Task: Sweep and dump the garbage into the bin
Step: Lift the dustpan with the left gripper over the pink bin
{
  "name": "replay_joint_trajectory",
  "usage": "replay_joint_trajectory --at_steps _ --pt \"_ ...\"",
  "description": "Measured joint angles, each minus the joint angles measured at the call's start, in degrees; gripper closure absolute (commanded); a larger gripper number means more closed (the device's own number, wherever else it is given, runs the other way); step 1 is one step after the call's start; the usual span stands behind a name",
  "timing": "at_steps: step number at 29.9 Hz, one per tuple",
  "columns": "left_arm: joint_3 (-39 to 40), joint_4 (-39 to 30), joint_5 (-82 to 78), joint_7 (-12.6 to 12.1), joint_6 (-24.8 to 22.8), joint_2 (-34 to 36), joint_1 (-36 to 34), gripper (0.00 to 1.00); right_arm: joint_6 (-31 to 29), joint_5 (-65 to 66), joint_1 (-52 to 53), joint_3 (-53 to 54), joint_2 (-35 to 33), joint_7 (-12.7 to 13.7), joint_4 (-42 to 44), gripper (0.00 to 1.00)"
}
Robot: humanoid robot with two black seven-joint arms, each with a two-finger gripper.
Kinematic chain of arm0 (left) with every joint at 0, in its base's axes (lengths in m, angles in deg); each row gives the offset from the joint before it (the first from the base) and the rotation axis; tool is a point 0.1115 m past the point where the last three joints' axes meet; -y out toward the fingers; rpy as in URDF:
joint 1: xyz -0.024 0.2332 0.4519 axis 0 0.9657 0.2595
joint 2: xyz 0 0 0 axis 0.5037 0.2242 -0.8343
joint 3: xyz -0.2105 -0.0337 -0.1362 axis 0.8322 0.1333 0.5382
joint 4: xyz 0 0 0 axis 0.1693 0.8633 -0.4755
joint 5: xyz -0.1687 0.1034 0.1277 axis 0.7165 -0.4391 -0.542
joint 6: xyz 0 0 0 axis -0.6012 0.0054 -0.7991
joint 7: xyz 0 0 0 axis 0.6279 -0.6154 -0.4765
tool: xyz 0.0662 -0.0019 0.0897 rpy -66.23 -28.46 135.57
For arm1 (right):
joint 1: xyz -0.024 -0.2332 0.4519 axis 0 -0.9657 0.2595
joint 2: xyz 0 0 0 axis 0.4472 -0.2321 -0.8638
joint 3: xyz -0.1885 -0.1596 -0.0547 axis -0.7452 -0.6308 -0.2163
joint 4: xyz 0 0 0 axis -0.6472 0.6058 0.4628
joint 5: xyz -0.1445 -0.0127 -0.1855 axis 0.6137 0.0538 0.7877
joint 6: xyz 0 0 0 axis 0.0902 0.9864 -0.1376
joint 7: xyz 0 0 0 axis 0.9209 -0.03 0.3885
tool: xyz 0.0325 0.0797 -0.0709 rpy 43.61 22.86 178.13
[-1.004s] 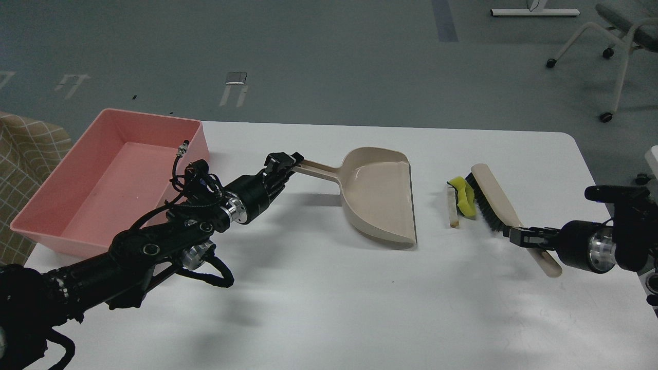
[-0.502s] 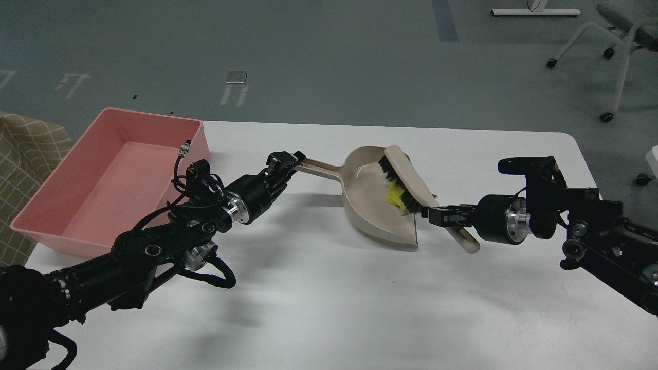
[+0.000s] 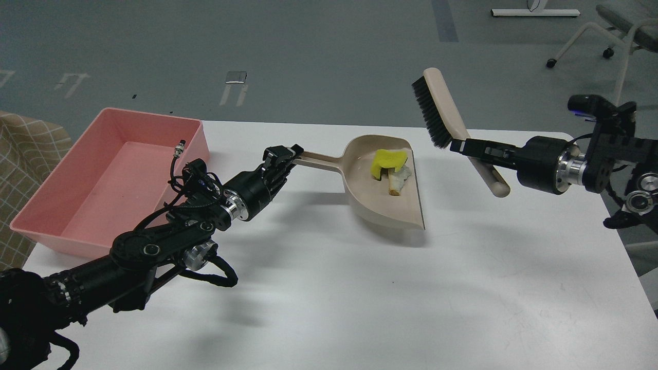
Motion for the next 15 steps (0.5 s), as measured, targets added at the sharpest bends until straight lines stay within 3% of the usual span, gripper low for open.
replay_joint_trajectory --at_steps 9,15 --pt "11.79 -4.95 4.41 4.26 -0.57 2.62 3.51 1.00 0.01 -0.42 -4.37 0.70 -8.64 0.01 8.01 1.00" --pt "22.71 -12.27 6.62 4.96 -1.25 6.01 8.40 1.00 0.01 -0.43 -7.06 0.71 -9.69 -0.64 12.87 1.00"
